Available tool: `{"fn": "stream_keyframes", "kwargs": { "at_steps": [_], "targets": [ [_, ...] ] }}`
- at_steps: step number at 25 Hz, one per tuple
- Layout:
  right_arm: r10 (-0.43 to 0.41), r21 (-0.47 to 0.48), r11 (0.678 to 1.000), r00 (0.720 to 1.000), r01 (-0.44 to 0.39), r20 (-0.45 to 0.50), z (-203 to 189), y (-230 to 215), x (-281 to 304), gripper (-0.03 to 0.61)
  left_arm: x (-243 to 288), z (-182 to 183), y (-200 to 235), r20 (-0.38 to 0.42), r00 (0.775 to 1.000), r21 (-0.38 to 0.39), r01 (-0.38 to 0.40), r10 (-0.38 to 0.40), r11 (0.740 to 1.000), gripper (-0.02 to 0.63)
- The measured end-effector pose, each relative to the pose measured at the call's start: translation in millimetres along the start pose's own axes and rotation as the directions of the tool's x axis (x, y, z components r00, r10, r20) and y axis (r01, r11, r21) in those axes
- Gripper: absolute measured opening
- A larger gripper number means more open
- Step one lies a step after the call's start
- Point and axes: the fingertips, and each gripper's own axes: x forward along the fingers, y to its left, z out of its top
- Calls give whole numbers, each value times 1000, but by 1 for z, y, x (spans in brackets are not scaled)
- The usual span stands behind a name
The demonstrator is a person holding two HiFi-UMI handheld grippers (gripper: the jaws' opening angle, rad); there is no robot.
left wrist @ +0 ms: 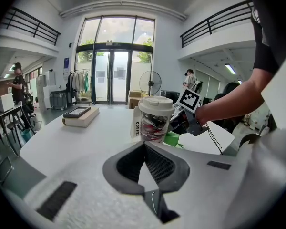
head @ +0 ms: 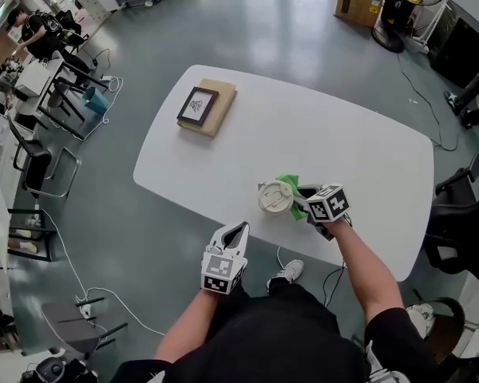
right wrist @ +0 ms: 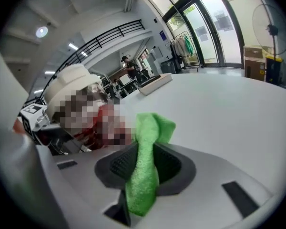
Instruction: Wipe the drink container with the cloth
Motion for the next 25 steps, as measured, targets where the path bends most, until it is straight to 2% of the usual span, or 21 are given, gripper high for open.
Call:
{"fn": "stream_keyframes", "kwargs": {
  "at_steps": [5, 10, 14, 19, 25],
  "targets": [
    [-67, -85, 994, 996, 62, -61, -9, -8, 12, 108, 0, -7, 2, -14, 1000, 6, -3, 3, 1000, 14],
    [-151, -205, 971, 981, 124, -122, -15, -14, 20, 112, -4, -4, 2, -10, 1000, 1, -8, 8, 1000, 14],
    [-199, -217, 961, 973, 170, -117, -15, -19, 14, 114, -7, 4, -3, 3, 1000, 11, -10, 10, 1000, 14],
    [-260, -207, 945, 966, 254, -4, -5, -13, -20, 114, -11, 4, -14, 9, 1000, 29, -15, 14, 999, 14],
    [-277, -194, 927, 935, 321, 222, 19, 13, -90, 114, -22, 19, -37, 32, 999, 45, -9, 8, 999, 14]
  ]
}}
